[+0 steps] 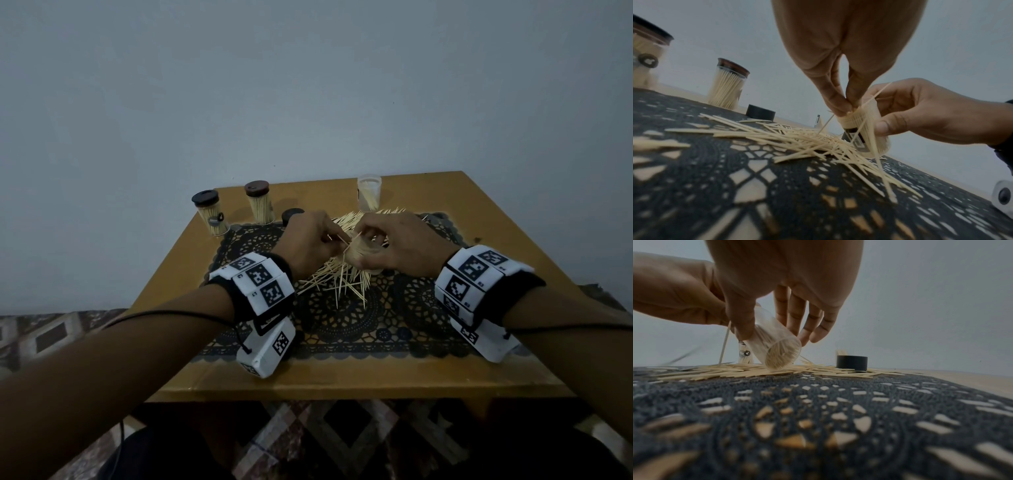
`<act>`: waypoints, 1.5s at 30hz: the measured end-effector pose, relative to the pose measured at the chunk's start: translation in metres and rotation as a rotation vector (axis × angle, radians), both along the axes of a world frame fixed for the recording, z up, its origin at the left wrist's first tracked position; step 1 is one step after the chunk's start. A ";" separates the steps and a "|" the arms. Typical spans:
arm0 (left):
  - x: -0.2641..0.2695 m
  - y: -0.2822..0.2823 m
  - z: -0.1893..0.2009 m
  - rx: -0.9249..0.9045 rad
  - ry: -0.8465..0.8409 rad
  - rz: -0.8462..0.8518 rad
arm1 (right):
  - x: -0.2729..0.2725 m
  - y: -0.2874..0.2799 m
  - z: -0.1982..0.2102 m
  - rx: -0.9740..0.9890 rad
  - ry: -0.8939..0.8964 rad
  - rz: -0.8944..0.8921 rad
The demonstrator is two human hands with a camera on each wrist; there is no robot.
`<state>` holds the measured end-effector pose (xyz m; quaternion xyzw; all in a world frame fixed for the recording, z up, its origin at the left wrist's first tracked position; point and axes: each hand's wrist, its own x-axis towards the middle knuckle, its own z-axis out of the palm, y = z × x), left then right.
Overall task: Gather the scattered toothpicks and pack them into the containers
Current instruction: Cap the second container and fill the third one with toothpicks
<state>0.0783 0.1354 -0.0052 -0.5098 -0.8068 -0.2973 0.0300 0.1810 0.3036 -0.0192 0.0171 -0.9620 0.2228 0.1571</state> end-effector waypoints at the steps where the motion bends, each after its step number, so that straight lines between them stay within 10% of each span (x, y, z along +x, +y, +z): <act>1: 0.000 0.001 0.000 -0.027 0.007 0.006 | 0.000 0.000 0.000 -0.006 -0.003 -0.006; 21: -0.015 -0.005 0.008 0.133 -0.188 -0.010 | -0.001 0.005 0.001 0.022 0.071 -0.226; 34: -0.009 0.041 0.002 -0.811 0.061 0.164 | 0.001 0.010 0.005 0.048 0.105 -0.437; 45: -0.007 0.048 -0.011 -0.665 0.080 0.228 | 0.001 0.010 0.003 0.037 0.059 -0.424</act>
